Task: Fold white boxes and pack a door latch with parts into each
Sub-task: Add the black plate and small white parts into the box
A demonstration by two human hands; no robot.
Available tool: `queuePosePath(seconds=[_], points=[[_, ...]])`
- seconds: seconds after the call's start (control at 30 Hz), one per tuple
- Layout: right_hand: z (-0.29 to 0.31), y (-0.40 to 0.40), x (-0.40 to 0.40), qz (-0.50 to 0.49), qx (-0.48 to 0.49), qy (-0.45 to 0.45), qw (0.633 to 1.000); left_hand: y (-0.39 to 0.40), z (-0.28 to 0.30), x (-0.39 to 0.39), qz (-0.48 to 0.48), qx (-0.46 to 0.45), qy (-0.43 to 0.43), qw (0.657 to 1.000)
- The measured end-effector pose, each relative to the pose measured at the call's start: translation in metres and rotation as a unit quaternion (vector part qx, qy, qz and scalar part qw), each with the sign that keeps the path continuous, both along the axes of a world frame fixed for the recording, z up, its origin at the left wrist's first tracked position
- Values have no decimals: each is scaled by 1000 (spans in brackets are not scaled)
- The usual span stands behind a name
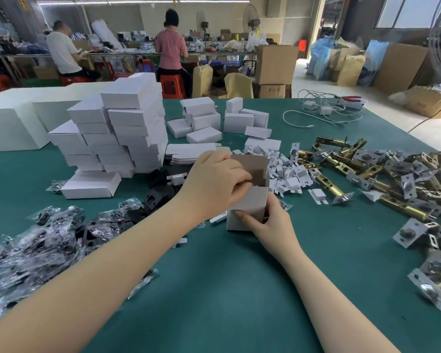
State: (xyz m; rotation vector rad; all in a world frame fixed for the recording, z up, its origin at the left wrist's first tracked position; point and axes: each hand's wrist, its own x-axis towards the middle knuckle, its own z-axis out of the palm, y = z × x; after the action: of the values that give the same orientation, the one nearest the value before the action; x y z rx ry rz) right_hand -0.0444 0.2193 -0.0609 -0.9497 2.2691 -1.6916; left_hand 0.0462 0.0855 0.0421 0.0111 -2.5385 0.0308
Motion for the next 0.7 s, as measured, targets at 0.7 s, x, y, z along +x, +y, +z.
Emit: queuePosePath(seconds=[0.7], points=[[-1,0,1,-1,-9,-7,1000,8,-30,6,37,45,28,998]])
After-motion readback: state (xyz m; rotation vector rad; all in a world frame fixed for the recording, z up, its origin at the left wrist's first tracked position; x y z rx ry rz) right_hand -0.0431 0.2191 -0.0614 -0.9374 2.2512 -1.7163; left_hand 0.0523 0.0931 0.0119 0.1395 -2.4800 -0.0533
